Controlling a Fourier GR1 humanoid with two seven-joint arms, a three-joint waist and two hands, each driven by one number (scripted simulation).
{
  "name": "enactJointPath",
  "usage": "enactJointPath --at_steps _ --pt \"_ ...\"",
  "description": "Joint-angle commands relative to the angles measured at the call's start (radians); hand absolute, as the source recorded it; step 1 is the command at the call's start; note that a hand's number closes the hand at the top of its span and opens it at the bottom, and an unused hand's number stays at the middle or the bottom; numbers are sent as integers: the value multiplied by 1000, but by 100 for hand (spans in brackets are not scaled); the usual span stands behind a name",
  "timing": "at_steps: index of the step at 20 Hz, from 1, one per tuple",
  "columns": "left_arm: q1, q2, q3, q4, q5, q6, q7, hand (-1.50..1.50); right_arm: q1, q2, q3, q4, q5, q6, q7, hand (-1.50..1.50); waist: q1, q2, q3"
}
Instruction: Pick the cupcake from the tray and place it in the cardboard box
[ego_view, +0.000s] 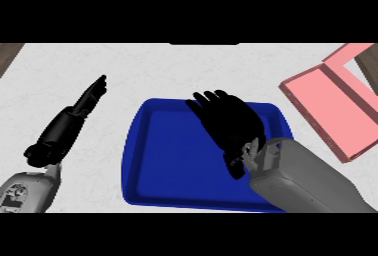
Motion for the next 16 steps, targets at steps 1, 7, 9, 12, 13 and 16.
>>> enactJointPath --at_steps 1,7,9,12,13,16 --pt "-33 5 37 86 -10 -36 -44 0 33 38 30 125 120 -76 -104 -150 1 3 0" --pt "-39 -12 62 26 -11 -58 15 0 40 61 -3 140 207 2 -94 -150 0 1 0" --pt "19 -23 48 -2 -45 -51 -13 0 94 83 14 132 263 -37 -100 -150 0 0 0" --pt "-17 -47 72 90 -51 -61 -64 0 62 58 -57 204 282 -34 -214 -150 -2 1 0" --pt "-48 -87 32 21 -75 -25 52 0 39 122 -54 239 301 -41 -185 -150 0 1 0" --pt "-36 -62 74 22 -63 -68 20 0 69 127 -72 265 330 -58 -260 -150 -1 1 0"
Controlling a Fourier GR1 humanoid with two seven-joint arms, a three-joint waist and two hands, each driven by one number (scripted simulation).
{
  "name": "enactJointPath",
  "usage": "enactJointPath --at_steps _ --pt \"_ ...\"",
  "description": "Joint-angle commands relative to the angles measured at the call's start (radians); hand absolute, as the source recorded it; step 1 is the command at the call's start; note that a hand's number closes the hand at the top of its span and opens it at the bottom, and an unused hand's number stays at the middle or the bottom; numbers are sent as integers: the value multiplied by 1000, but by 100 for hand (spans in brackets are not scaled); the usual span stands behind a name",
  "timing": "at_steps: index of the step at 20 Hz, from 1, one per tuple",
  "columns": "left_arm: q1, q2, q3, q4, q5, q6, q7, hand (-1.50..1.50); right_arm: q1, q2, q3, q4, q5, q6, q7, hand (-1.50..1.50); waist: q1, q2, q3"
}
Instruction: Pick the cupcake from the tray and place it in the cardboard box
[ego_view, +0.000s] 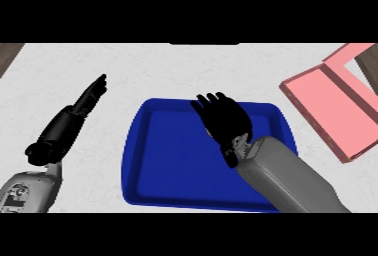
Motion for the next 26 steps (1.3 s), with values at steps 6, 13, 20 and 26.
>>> enactJointPath --at_steps 6,13,20,26 --pt "-5 -23 50 1 -17 -32 -7 0 0 34 -94 99 94 18 -124 -150 -2 0 0" --pt "-3 -72 22 -6 -81 -10 -2 0 62 79 -75 186 231 -94 -147 -150 -2 0 0" --pt "23 -44 70 -88 -34 -81 47 0 13 86 -147 305 252 -66 -265 -150 4 0 0" --pt "7 -83 52 -58 -76 -48 34 0 73 98 -73 315 343 -303 -403 150 2 1 0"
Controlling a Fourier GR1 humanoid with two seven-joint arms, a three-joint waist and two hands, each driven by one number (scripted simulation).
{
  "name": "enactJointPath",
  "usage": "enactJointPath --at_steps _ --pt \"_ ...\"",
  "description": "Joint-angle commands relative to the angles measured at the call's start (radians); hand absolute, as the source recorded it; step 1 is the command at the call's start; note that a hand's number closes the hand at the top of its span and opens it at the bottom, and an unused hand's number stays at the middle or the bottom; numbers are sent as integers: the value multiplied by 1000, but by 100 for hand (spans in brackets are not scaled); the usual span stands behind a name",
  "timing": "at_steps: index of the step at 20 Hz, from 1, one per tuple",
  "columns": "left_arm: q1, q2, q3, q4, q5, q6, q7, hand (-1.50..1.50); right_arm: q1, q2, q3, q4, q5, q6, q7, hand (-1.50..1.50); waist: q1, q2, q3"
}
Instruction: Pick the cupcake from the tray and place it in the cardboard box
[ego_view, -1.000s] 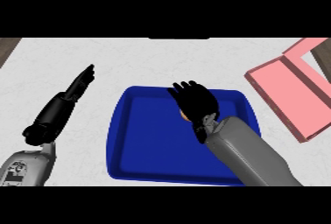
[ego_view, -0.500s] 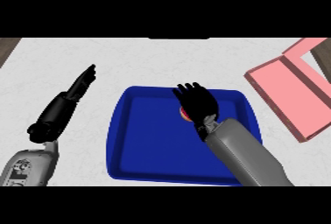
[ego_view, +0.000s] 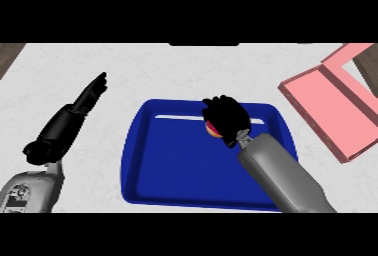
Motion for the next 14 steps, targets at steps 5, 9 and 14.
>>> enactJointPath --at_steps 5,9,14 --pt "16 -39 -18 32 -52 20 -48 0 -11 35 -7 -3 61 -90 -111 150 -1 9 3" --pt "-20 -28 10 25 -28 -1 4 0 -86 70 -100 138 77 -224 -142 150 5 12 3" --pt "-4 -32 -16 30 -47 -3 -41 0 -132 122 -330 239 -59 -271 78 150 22 18 4"
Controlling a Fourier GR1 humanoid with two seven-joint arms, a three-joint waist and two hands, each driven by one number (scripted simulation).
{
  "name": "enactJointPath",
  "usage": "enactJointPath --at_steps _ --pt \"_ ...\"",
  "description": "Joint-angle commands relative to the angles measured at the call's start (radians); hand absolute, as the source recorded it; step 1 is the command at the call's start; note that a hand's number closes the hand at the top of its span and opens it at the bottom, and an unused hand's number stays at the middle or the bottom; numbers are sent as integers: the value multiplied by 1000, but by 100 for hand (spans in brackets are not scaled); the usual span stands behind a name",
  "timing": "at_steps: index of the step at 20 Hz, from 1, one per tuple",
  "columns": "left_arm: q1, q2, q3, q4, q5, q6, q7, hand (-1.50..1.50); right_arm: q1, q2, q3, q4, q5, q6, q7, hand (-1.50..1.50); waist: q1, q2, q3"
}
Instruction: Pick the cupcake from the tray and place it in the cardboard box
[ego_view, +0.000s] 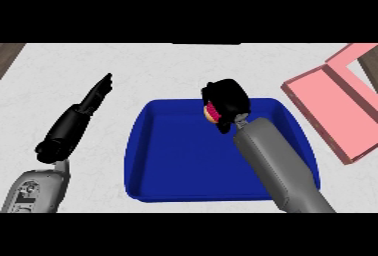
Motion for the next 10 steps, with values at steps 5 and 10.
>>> enactJointPath --at_steps 5,10 --pt "35 14 13 -18 1 -23 -24 0 -138 39 -63 69 -38 -138 161 150 1 -2 0" --pt "47 5 27 31 -2 -11 -44 0 -233 -19 -136 -81 -5 -66 181 150 -17 -6 0"
